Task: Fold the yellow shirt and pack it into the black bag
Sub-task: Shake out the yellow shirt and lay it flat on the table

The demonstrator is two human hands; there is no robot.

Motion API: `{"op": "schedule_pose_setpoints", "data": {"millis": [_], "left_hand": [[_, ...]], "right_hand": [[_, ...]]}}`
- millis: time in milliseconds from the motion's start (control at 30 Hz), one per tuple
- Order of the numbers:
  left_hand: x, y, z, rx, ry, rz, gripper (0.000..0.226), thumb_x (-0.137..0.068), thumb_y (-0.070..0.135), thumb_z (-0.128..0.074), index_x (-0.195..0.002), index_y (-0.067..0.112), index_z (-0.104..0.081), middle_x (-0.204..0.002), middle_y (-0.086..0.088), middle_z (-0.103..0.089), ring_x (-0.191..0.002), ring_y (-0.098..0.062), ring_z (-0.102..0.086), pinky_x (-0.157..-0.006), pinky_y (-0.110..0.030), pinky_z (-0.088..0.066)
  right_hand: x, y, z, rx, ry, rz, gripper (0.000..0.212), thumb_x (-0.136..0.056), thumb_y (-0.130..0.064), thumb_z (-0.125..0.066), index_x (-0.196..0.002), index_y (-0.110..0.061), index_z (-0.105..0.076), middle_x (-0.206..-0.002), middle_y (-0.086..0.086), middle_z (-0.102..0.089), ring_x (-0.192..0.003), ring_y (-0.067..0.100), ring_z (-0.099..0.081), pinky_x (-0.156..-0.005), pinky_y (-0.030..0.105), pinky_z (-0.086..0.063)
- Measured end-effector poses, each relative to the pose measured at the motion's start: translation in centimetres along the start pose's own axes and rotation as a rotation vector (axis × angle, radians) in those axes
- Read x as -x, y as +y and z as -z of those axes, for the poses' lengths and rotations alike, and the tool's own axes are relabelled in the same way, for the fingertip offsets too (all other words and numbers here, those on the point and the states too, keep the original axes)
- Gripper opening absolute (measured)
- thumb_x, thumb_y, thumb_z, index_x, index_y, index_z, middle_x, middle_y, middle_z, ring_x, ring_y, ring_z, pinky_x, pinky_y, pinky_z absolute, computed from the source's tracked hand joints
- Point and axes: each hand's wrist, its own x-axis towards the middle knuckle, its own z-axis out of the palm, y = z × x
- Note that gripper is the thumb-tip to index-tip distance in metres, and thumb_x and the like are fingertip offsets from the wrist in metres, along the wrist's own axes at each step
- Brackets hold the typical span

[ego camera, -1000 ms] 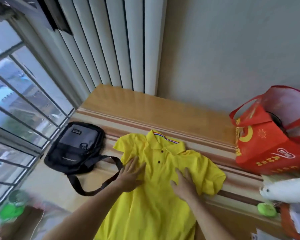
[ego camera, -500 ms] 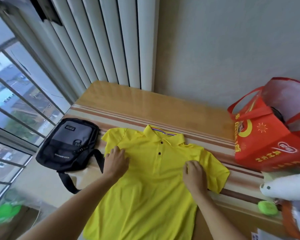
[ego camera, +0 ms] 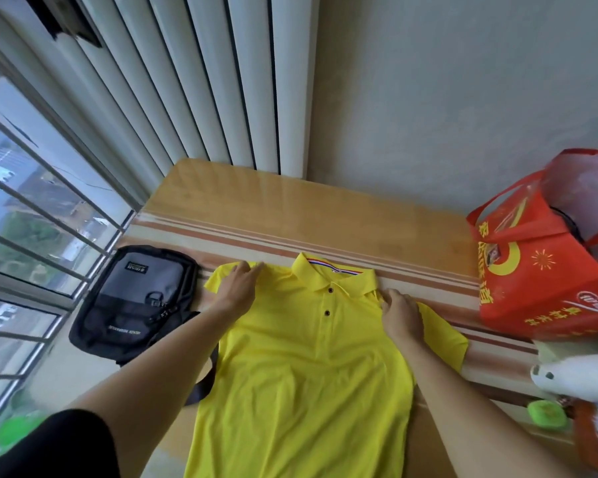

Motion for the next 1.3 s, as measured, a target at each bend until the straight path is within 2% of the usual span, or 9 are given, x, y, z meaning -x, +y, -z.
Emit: {"op": "schedule_pose_setpoints", "data": {"millis": [133, 233, 400, 633, 767, 900, 967, 1167, 1300], "left_hand": [[-0.8, -0.4, 0.2, 0.1, -0.155, 0.082, 0.062, -0.098, 0.028, -0.05, -0.151, 0.036, -0.018, -0.1, -0.017, -0.063, -0.082, -0.036, -0.064, -0.064, -0.047, -0.054], [-1.3, 0.0, 0.4, 0.218, -0.214, 0.122, 0.079, -0.09, 0.016, -0.049, -0.148, 0.046, -0.003, -0.075, -0.014, -0.065, -0.055, -0.031, -0.064, -0.049, -0.045, -0.053], [-2.8, 1.2, 2.0, 0.311, -0.135, 0.229, 0.021, -0.087, 0.013, -0.043, -0.107, 0.015, -0.05, -0.081, -0.01, -0.067, -0.043, -0.019, -0.066, -0.045, -0.034, -0.054], [-6.8, 3.2, 5.4, 0.554, 0.155, 0.368, 0.033, -0.081, 0.013, -0.051, -0.113, 0.012, -0.059, -0.097, -0.018, -0.072, -0.1, -0.038, -0.063, -0.08, -0.039, -0.051], [-6.7, 3.8, 5.1, 0.594, 0.013, 0.17, 0.065, -0.086, 0.01, -0.065, -0.144, 0.012, -0.034, -0.125, -0.022, -0.06, -0.114, -0.039, -0.058, -0.086, -0.037, -0.047], [-2.8, 3.2, 1.6, 0.276, -0.157, -0.069, 0.116, -0.078, 0.01, -0.075, -0.156, 0.027, 0.009, -0.162, -0.015, -0.014, -0.146, -0.034, -0.025, -0.11, -0.044, -0.036], [0.5, 2.9, -0.4, 0.098, -0.128, -0.126, 0.112, -0.078, 0.013, -0.071, -0.155, 0.034, 0.007, -0.165, -0.009, -0.002, -0.151, -0.03, -0.011, -0.114, -0.048, -0.03], [12.4, 0.1, -6.9, -0.02, -0.057, -0.179, 0.097, -0.086, 0.026, -0.061, -0.154, 0.039, 0.006, -0.164, -0.009, -0.003, -0.151, -0.031, -0.004, -0.119, -0.053, -0.021], [14.6, -2.3, -8.1, -0.067, -0.079, -0.127, 0.076, -0.093, 0.058, -0.038, -0.154, 0.042, 0.005, -0.163, -0.002, 0.016, -0.15, -0.025, 0.012, -0.121, -0.053, -0.006]], "right_hand": [[-0.2, -0.3, 0.2, 0.054, -0.007, -0.054, 0.019, -0.088, -0.011, -0.061, -0.105, -0.018, -0.066, -0.114, 0.012, -0.06, -0.102, 0.037, -0.061, -0.074, 0.038, -0.049], [-1.0, -0.7, 0.8, 0.026, 0.043, -0.123, 0.017, -0.086, -0.011, -0.059, -0.098, -0.018, -0.068, -0.112, 0.014, -0.06, -0.101, 0.038, -0.061, -0.076, 0.039, -0.05], [-2.7, -1.6, 2.9, -0.1, 0.208, -0.179, 0.015, -0.083, -0.012, -0.064, -0.095, -0.017, -0.071, -0.109, 0.018, -0.064, -0.104, 0.038, -0.061, -0.083, 0.041, -0.05], [-6.9, -2.5, 5.0, -0.187, 0.194, -0.174, 0.008, -0.082, -0.023, -0.051, -0.086, -0.024, -0.058, -0.061, 0.01, -0.068, -0.065, 0.028, -0.07, -0.067, 0.037, -0.058], [-8.2, -2.7, 4.9, -0.176, 0.07, -0.082, 0.034, -0.084, -0.025, -0.046, -0.117, -0.029, -0.054, -0.1, 0.018, -0.073, -0.094, 0.039, -0.07, -0.084, 0.042, -0.055], [-4.0, -2.6, 2.8, -0.024, -0.145, 0.068, 0.078, -0.091, -0.005, -0.054, -0.158, -0.011, -0.013, -0.156, 0.021, -0.034, -0.138, 0.038, -0.042, -0.103, 0.041, -0.041], [-0.6, -1.7, 1.0, 0.093, -0.064, 0.184, 0.08, -0.089, -0.004, -0.056, -0.158, -0.012, -0.017, -0.163, 0.017, -0.021, -0.141, 0.035, -0.038, -0.099, 0.043, -0.046], [9.9, 0.5, -4.0, 0.197, -0.064, 0.261, 0.065, -0.082, -0.015, -0.07, -0.143, -0.007, -0.048, -0.155, 0.019, -0.038, -0.126, 0.036, -0.055, -0.088, 0.045, -0.054], [12.2, 3.4, -5.2, 0.23, -0.117, 0.252, 0.071, -0.092, -0.032, -0.063, -0.155, -0.02, -0.031, -0.164, 0.01, -0.02, -0.146, 0.031, -0.034, -0.105, 0.049, -0.043]]}}
